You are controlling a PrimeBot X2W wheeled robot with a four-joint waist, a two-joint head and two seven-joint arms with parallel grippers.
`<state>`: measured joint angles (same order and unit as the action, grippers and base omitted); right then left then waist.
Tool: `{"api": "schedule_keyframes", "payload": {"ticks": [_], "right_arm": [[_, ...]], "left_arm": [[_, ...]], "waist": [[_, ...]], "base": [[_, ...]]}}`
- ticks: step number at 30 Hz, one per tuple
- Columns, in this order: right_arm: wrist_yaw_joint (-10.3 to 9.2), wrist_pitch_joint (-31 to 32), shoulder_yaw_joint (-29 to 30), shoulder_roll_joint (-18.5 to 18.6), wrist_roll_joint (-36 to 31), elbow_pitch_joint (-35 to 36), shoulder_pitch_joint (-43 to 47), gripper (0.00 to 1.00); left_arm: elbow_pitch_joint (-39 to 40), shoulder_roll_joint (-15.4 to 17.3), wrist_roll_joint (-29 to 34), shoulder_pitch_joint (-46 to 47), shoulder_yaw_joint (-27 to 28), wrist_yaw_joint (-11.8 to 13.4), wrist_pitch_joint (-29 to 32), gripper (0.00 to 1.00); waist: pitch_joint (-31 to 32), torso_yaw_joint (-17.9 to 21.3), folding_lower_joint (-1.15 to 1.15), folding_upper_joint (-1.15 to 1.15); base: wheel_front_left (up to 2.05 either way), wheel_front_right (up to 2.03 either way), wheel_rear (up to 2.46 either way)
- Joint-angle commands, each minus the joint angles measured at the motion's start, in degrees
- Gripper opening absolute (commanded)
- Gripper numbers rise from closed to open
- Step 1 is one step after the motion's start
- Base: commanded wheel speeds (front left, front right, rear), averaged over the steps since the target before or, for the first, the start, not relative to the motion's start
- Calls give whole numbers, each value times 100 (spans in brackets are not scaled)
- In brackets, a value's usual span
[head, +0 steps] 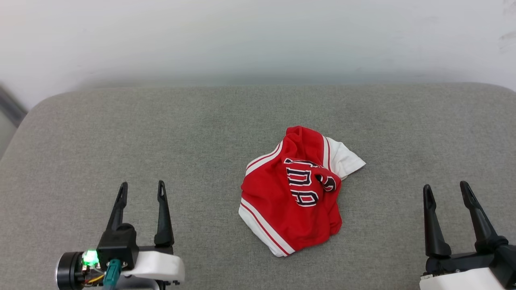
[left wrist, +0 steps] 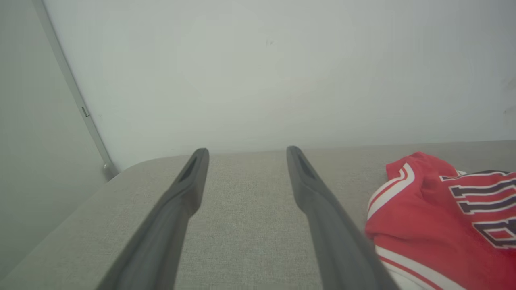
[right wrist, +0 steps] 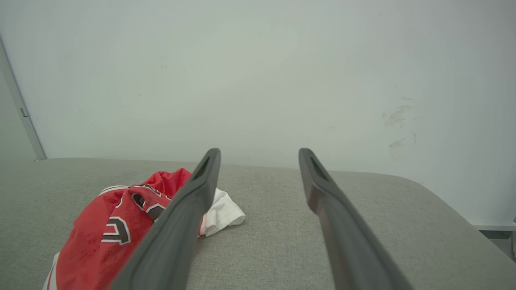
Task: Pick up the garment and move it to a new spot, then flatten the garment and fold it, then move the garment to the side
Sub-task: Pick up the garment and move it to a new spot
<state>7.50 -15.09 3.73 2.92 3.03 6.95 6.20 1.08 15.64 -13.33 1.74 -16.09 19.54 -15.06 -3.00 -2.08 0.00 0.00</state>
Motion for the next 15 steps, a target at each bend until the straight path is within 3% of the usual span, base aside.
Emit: {"api": "schedule_keyframes", "payload": {"ticks": [1, 8, 15], "right_arm": [[-2, -11, -3, -6, 23, -33, 102, 100], [-2, -12, -47, -6, 212, -154, 255, 100], [-2, -12, -76, -6, 361, -228, 326, 100]], "left_arm": [[22, -101, 103, -143, 123, -122, -17, 100], [-67, -476, 458, -475, 513, -713, -16, 100], [-171, -760, 699, -624, 840, -1069, -16, 100]], "waist": [[40, 9, 0, 0], [182, 20, 0, 0], [227, 44, 0, 0]], "base": [[0, 0, 0], [0, 0, 0], [0, 0, 0]]}}
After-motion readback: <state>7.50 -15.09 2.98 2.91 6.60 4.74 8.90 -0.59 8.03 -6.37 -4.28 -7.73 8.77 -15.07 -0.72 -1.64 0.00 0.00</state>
